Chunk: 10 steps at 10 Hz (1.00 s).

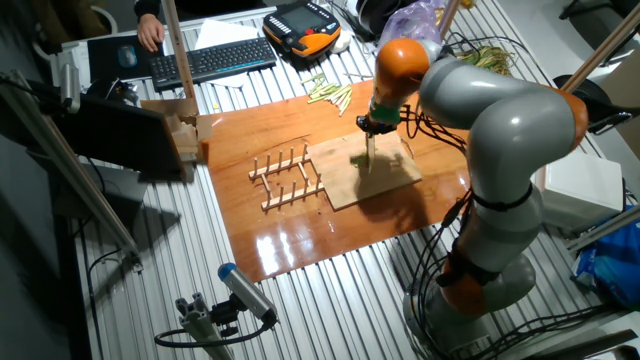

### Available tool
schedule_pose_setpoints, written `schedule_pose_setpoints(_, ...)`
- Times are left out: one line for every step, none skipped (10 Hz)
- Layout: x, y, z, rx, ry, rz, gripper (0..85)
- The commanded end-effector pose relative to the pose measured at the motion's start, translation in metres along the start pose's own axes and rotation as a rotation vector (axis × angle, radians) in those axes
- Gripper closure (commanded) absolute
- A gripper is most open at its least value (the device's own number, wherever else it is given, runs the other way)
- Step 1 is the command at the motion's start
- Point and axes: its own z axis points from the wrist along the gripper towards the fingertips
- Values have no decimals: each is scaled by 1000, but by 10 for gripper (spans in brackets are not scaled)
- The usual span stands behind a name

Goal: Chop the green garlic

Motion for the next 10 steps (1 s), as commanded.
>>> schedule_pose_setpoints(0, 0, 1, -3, 5, -131, 850)
schedule_pose_setpoints(1, 0, 1, -6, 11, -143, 850)
schedule_pose_setpoints(2, -1, 2, -12, 3, -143, 850)
schedule_pose_setpoints(2, -3, 6, -19, -14, -144, 850)
schedule_pose_setpoints(3, -6, 14, -25, -34, -147, 850)
schedule_pose_setpoints(3, -9, 21, -32, -42, -146, 850)
schedule_pose_setpoints(4, -11, 26, -42, -44, -138, 850)
schedule_pose_setpoints(5, -11, 29, -48, -57, -119, 850)
schedule_pose_setpoints(7, -11, 32, -43, -72, -110, 850)
schedule_pose_setpoints(8, -10, 34, -47, -83, -106, 850)
